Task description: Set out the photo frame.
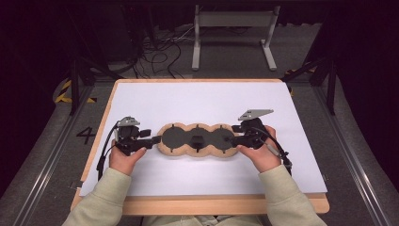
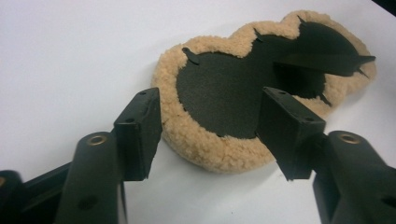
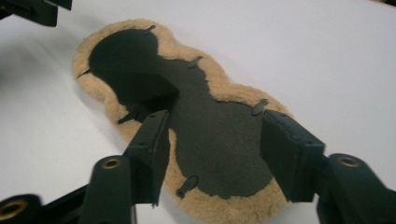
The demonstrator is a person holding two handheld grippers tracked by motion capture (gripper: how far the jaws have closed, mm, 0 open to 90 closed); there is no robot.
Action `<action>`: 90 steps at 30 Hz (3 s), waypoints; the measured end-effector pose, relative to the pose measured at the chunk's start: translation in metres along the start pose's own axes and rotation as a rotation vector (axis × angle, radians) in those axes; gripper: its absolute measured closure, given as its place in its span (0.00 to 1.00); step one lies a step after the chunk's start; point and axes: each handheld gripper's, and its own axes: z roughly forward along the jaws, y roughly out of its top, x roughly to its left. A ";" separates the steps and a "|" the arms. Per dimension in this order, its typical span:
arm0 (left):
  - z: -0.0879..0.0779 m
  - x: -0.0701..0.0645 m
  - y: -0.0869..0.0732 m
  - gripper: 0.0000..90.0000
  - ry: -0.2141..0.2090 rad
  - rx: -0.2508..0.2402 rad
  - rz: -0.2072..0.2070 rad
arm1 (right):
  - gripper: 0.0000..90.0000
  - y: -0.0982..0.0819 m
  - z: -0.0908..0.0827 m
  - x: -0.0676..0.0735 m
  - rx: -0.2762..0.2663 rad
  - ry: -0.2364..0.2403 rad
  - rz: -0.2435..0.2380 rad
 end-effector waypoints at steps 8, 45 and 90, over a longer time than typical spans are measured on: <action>0.012 0.013 0.001 0.33 -0.002 0.034 -0.080 | 0.35 -0.008 0.010 -0.020 0.039 -0.045 0.092; 0.051 0.010 -0.001 0.24 -0.089 0.193 -0.166 | 0.18 -0.032 0.059 -0.040 0.174 0.013 0.325; 0.040 -0.003 0.000 0.51 -0.014 0.173 -0.218 | 0.43 -0.033 0.039 -0.039 0.132 -0.048 0.494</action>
